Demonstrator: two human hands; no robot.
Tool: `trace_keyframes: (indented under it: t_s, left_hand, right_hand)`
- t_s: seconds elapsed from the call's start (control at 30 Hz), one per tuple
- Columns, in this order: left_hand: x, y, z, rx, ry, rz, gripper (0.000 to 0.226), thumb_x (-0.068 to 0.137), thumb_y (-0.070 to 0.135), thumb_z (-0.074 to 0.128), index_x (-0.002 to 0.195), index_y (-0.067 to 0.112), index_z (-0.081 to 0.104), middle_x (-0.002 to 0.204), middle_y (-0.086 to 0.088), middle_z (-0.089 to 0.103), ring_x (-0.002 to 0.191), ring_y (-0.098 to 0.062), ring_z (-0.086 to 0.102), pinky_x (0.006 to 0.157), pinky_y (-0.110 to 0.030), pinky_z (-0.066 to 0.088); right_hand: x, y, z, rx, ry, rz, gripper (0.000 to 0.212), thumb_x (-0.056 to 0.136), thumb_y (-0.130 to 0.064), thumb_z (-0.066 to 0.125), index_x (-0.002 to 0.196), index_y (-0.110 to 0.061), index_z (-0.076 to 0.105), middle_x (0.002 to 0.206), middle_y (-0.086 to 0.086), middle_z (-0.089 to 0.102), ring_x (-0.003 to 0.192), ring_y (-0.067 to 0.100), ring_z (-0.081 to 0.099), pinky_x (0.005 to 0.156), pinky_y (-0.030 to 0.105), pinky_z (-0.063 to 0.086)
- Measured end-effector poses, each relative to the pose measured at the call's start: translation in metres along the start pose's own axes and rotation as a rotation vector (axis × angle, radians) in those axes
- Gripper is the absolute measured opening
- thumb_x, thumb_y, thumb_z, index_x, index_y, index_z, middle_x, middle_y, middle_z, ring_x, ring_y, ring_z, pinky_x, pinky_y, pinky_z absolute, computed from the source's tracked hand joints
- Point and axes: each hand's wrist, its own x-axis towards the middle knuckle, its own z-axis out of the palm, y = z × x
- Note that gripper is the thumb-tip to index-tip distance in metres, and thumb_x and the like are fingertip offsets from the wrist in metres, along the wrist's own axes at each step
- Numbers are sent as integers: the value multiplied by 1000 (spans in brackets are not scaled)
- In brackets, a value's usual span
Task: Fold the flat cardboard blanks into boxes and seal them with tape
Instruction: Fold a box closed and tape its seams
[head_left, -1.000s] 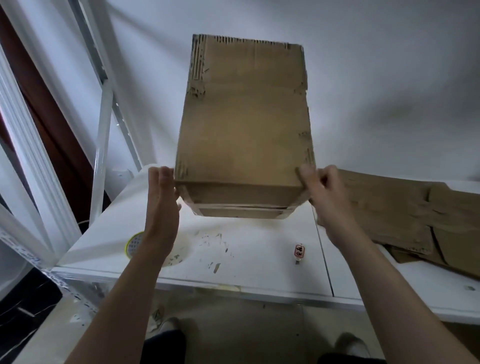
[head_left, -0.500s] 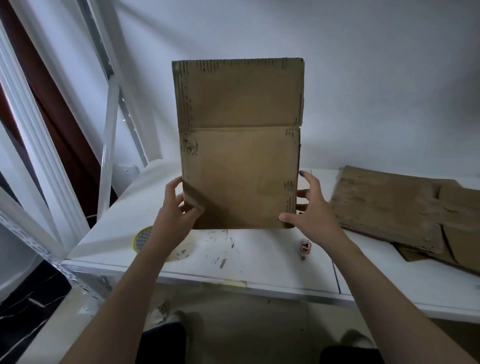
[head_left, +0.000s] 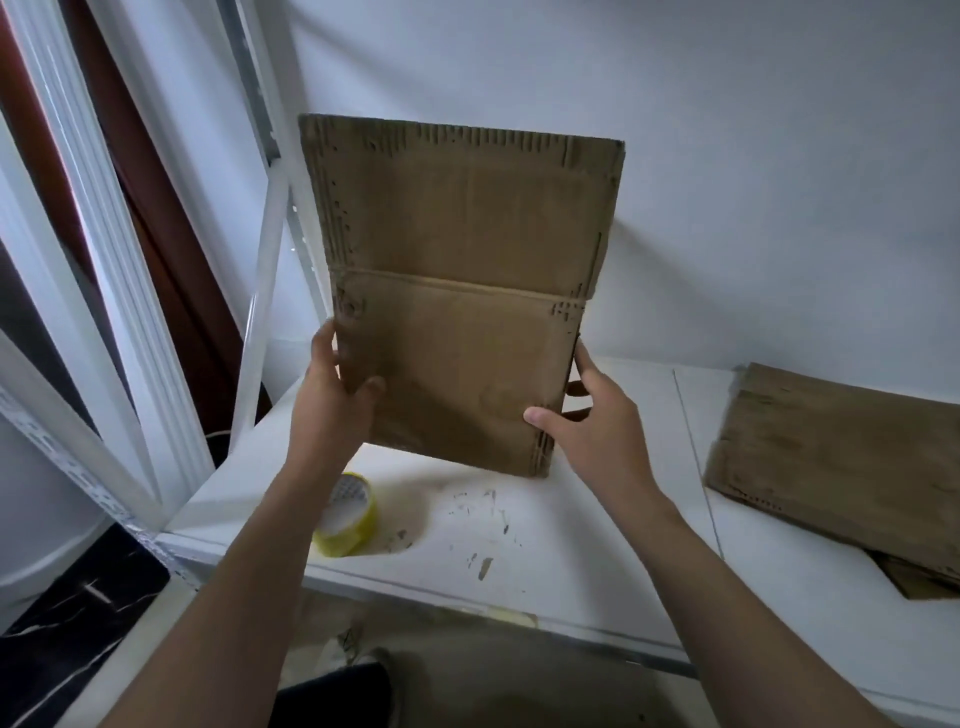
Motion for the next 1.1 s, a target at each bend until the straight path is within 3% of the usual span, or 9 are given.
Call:
trace_keyframes:
  t_s: [0.1, 0.23, 0.33, 0.43, 0.53, 0.67, 0.87, 0.93, 1.1]
  left_hand:
    - [23, -21, -14, 20, 78, 35, 69, 90, 4, 61, 147, 28, 31, 114, 0, 63, 84, -25, 67, 67, -44, 55]
    - [39, -45, -34, 75, 162, -45, 66, 88, 12, 65, 143, 28, 32, 111, 3, 60, 84, -21, 65, 68, -36, 52]
    - [43, -71, -45, 112, 145, -129, 74, 89, 21, 70, 148, 28, 27, 115, -6, 61, 95, -35, 66, 80, -50, 55]
    - [45, -94, -44, 182, 119, -245, 84, 91, 27, 73, 155, 19, 19, 136, -16, 55, 117, -40, 59, 89, -41, 48]
    - [48, -105, -38, 168, 119, -359, 95, 86, 34, 79, 155, 13, 17, 149, -18, 46, 128, -41, 53, 99, -43, 45]
    - [61, -117, -38, 201, 105, -305, 110, 89, 39, 75, 161, 14, -4, 165, -16, 23, 148, -31, 33, 110, -44, 39]
    - [60, -123, -40, 294, -174, -157, 90, 90, 56, 66, 155, 55, 4, 169, 6, 13, 152, -25, 25, 108, -48, 44]
    - [53, -115, -38, 349, -237, -133, 87, 88, 61, 64, 150, 64, 3, 169, 10, 12, 152, -28, 24, 112, -53, 39]
    - [16, -80, -21, 570, -311, -84, 87, 86, 67, 61, 151, 62, 3, 169, 1, 9, 153, -34, 14, 113, -66, 27]
  right_hand:
    - [1, -3, 42, 39, 46, 8, 60, 82, -38, 82, 128, -14, 53, 108, -5, 58, 94, 16, 63, 84, 42, 59]
    - [9, -15, 83, 143, 67, -75, 61, 91, -23, 74, 145, -22, 46, 112, -10, 56, 101, 9, 59, 93, 30, 57]
    - [19, -16, 112, 145, -19, -82, 76, 94, -13, 68, 156, -37, 31, 122, -10, 59, 113, 11, 60, 102, 28, 51]
    - [19, -10, 142, 87, -162, -52, 79, 96, -16, 65, 157, -43, 23, 134, -2, 62, 118, 22, 63, 104, 39, 51]
    - [22, -14, 165, -36, -283, -24, 80, 99, -30, 63, 160, -36, 12, 139, 0, 61, 120, 27, 62, 98, 36, 51]
    - [37, -20, 180, -104, -357, 33, 82, 100, -37, 57, 160, -40, 1, 139, 2, 61, 114, 28, 62, 88, 31, 48]
    - [44, -34, 194, -230, -546, 21, 82, 96, -37, 58, 158, -47, 5, 145, 2, 55, 109, 27, 61, 86, 38, 50]
    - [48, -37, 184, -294, -546, 4, 83, 95, -37, 58, 157, -48, 5, 153, -1, 47, 125, 31, 56, 95, 40, 49]
    - [41, -32, 119, -483, -525, -59, 85, 93, -35, 57, 156, -53, 2, 162, -6, 32, 130, 33, 52, 89, 40, 50]
